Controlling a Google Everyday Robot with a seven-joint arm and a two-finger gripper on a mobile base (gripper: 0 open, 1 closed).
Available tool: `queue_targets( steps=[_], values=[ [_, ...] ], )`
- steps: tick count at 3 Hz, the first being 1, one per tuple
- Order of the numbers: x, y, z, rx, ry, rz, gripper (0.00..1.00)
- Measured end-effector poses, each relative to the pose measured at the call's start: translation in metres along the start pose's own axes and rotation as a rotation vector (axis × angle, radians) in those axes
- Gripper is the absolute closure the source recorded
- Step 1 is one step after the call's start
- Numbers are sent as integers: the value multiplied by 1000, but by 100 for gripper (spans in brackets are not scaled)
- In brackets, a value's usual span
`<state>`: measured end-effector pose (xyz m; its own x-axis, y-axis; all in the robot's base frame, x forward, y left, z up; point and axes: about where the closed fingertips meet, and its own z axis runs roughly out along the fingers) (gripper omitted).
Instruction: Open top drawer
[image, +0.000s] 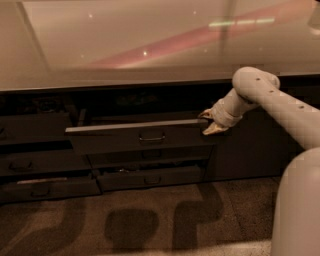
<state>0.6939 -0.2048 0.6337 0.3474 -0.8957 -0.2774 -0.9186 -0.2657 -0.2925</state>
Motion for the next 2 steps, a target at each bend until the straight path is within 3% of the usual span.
queue_targets(
  steps=[2],
  values=[
    [-2,8,-2,-3,-6,-7,100]
  ],
)
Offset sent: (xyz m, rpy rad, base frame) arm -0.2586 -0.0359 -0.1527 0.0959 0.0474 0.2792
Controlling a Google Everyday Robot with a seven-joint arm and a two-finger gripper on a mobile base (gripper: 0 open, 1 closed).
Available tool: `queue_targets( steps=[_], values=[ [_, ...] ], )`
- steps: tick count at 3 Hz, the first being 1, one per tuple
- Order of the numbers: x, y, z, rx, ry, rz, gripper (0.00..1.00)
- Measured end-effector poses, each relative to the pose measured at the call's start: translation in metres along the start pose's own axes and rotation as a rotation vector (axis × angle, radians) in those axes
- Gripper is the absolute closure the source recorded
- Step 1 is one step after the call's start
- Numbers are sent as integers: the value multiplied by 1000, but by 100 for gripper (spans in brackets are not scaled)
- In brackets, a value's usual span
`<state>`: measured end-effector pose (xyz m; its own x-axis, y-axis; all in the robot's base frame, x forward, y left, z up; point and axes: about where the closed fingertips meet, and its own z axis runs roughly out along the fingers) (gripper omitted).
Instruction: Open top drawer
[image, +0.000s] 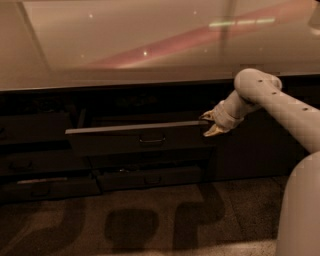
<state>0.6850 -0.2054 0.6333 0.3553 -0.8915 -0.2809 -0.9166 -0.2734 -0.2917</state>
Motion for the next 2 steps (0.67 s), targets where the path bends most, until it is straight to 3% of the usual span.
queue_targets(
  steps=[2],
  values=[
    [-2,9,-2,-4,-7,-6,100]
  ],
)
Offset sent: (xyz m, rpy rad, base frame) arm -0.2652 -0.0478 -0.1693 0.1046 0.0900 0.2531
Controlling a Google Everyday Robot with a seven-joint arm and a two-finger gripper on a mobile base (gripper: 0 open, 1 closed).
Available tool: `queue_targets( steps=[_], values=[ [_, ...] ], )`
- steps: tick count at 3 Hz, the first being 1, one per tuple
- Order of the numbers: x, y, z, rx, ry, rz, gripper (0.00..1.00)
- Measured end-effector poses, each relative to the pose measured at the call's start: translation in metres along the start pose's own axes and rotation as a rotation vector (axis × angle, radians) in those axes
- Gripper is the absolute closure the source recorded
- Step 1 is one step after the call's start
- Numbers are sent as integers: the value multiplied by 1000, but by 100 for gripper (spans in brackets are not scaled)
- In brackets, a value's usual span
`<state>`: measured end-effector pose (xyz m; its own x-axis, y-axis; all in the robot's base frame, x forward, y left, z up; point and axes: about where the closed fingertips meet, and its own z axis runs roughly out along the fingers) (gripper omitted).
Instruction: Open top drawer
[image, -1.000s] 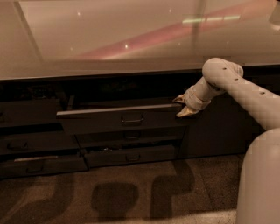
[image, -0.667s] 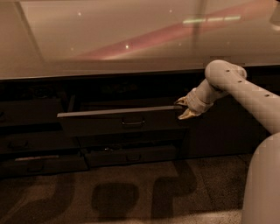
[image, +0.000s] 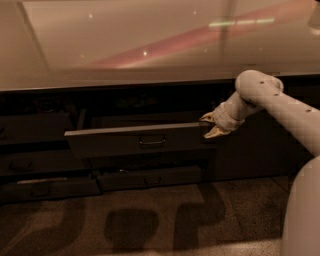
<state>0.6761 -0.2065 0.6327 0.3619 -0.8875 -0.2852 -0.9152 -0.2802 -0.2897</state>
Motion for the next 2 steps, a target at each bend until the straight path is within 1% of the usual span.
queue_targets(
  steps=[1,2],
  values=[
    [-1,0,-3,0,0,0,100],
    [-2,8,-2,-4,-7,-6,100]
  ],
)
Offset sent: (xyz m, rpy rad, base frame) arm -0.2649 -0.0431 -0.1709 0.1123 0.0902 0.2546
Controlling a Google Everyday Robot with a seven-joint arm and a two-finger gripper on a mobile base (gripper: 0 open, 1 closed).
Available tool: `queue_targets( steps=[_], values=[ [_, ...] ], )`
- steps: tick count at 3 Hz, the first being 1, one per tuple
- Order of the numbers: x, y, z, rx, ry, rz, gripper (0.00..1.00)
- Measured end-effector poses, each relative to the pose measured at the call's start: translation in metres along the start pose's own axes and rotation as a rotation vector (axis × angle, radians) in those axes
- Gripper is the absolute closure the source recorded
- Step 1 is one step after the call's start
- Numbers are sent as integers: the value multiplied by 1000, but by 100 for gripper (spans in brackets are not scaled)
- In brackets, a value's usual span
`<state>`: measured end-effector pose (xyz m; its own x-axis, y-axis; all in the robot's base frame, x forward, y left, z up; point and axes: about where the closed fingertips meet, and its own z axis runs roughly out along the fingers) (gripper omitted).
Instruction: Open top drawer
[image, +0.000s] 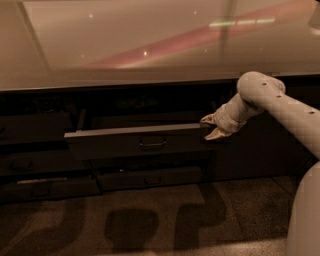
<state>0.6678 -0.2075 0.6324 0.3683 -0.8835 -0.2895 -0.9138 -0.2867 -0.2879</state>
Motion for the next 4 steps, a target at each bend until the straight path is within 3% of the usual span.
queue_targets(
  steps=[4],
  values=[
    [-5,15,-5,-9,-12,-11,100]
  ],
)
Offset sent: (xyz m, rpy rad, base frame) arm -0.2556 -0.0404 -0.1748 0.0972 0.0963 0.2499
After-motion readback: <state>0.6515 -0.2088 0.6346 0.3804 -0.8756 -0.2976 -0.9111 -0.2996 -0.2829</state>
